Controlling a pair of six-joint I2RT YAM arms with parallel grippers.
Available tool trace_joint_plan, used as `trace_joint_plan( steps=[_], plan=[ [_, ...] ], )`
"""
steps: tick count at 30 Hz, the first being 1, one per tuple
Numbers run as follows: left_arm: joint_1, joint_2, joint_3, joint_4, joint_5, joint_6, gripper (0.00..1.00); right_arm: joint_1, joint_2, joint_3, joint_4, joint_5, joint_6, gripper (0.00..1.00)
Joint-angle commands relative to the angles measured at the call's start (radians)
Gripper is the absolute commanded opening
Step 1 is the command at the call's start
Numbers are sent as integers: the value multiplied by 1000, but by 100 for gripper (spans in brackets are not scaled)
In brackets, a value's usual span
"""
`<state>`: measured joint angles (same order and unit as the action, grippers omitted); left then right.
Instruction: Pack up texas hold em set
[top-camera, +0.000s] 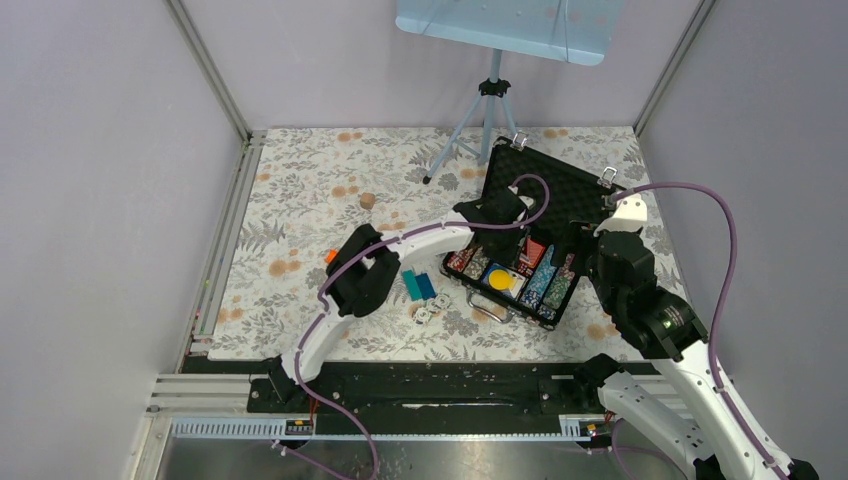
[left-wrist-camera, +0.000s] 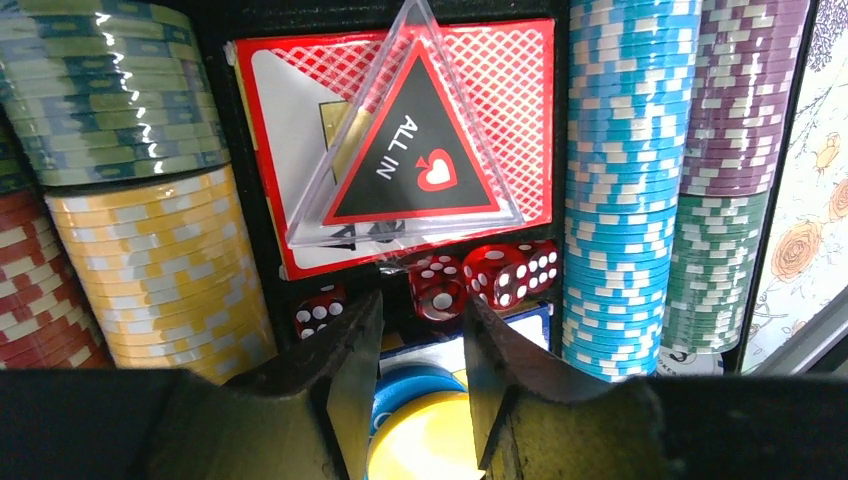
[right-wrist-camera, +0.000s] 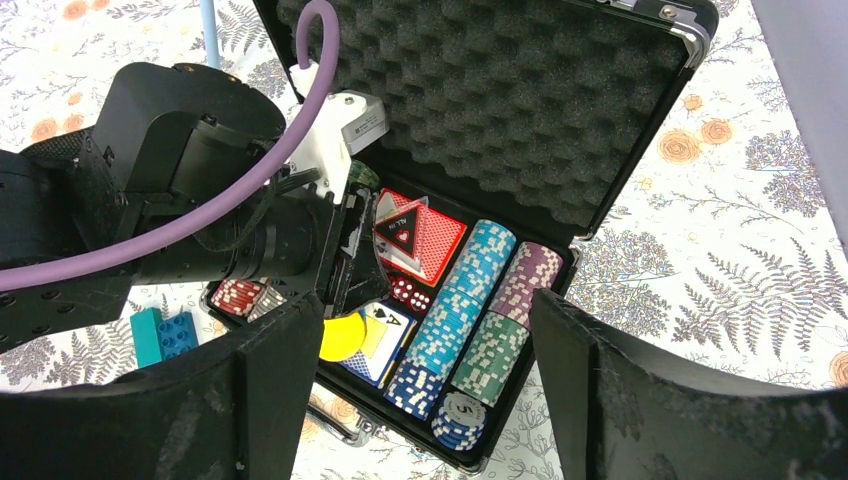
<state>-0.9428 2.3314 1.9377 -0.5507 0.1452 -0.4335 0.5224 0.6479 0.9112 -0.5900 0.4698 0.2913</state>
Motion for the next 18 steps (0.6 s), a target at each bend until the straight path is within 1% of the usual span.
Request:
trace_joint_plan(
  steps=[1,12,18],
  plan=[
    [24,-15,25,12,20,-8,37,-5,1,3,33,-5,-11,82],
    [41,-79,-8,79,85,-11,38,-6,18,9,32,-10,-11,82],
    [41,-138,-36,89,88,-9,38,-6,24,8,32,-5,-12,82]
  ],
)
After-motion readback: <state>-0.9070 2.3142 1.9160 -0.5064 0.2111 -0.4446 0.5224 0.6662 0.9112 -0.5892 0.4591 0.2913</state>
